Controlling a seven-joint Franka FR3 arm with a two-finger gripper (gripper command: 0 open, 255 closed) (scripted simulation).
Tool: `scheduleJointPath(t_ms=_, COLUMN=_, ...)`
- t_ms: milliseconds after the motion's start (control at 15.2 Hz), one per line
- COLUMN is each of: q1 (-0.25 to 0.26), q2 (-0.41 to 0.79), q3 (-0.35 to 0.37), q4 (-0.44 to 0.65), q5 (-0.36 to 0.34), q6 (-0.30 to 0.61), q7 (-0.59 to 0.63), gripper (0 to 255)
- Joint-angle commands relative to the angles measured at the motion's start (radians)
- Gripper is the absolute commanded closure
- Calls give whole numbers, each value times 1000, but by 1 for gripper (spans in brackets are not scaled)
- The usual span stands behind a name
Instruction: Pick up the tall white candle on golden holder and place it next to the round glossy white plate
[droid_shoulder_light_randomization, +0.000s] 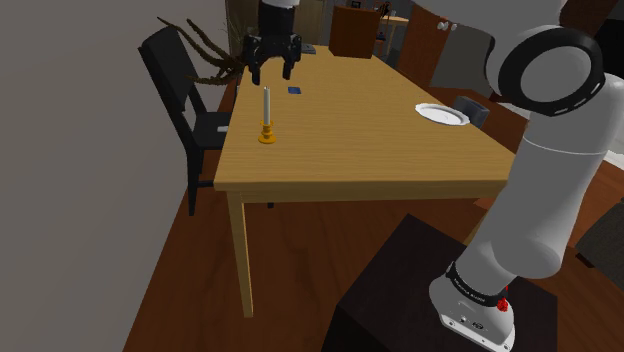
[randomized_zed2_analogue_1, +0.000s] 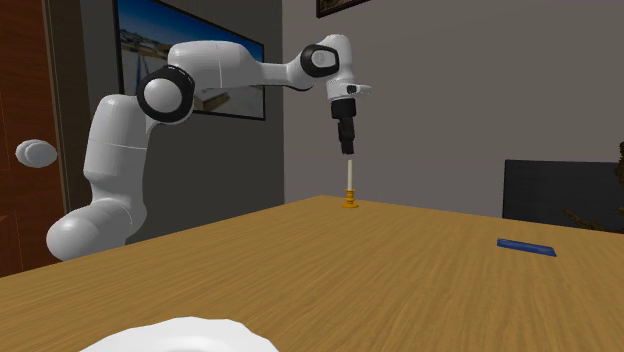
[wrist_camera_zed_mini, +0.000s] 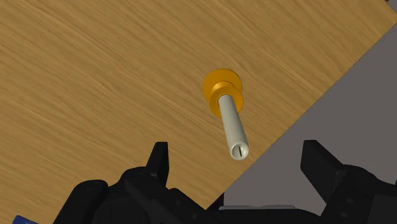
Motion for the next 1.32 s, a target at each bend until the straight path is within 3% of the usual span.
scheduleJointPath(t_ms=0, q1=9, q2=31, q3=3, q4=31, q5=-7, q6=-3, q7=13, gripper=0)
scheduleJointPath(t_ms=396, q1=1, q2=6, q3=0, q4=-95, q5=-1, q6=99, q7=12, gripper=0)
scheduleJointPath(t_ms=924, q1=1, q2=6, q3=0, q4=-95, q5=-1, q6=99, q7=12, gripper=0)
scheduleJointPath(t_ms=990, q1=1, q2=6, q3=0, q4=-95, q5=-1, q6=99, q7=12, gripper=255)
scheduleJointPath(t_ms=1254, q1=1, q2=6, q3=0, q4=-95, q5=-1, q6=99, q7=12, gripper=255)
